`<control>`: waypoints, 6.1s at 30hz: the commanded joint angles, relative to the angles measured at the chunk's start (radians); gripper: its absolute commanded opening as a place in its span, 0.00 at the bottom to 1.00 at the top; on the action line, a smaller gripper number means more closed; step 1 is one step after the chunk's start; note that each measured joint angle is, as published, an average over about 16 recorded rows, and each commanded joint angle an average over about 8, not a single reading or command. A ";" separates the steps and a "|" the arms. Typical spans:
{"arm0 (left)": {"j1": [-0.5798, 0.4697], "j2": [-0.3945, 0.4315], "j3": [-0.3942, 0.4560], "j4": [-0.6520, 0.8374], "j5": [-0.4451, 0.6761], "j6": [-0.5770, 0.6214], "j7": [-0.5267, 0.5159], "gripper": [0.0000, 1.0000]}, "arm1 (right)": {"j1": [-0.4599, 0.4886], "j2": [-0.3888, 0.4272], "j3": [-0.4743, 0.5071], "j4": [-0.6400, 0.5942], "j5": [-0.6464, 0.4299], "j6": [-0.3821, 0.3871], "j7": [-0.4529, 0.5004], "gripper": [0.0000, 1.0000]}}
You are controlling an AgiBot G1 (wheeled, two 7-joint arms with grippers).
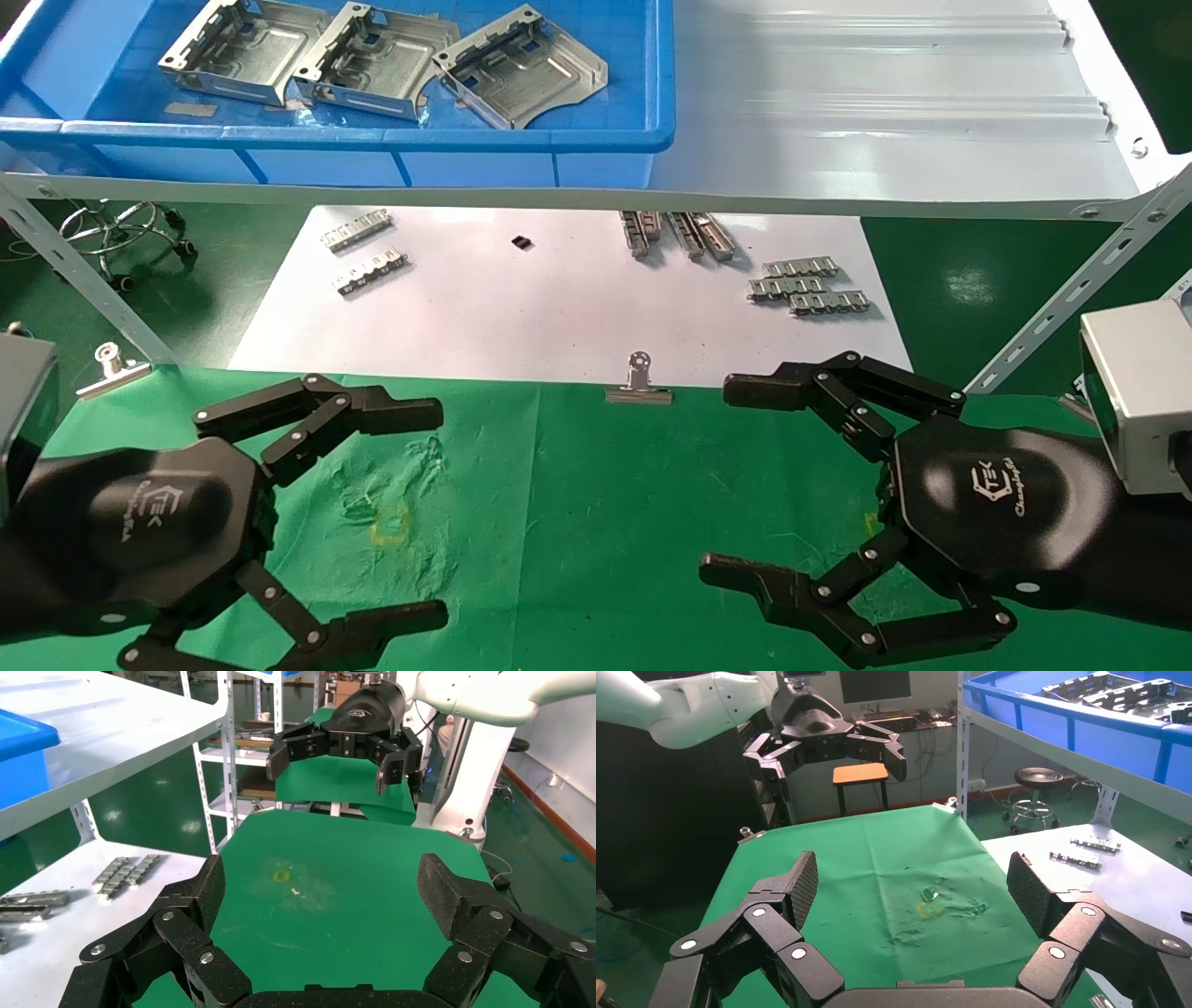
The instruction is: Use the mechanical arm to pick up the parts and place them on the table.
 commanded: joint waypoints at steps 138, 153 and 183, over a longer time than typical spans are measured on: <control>-0.982 0.447 0.216 1.246 0.606 -0.748 0.242 0.00 | 0.000 0.000 0.000 0.000 0.000 0.000 0.000 0.00; -0.943 0.331 0.144 1.183 0.490 -0.377 0.405 0.00 | 0.000 0.000 0.000 0.000 0.000 0.000 0.000 0.00; -0.778 0.205 0.200 0.929 0.392 0.112 0.669 0.00 | 0.000 0.000 0.000 0.000 0.000 0.000 0.000 0.00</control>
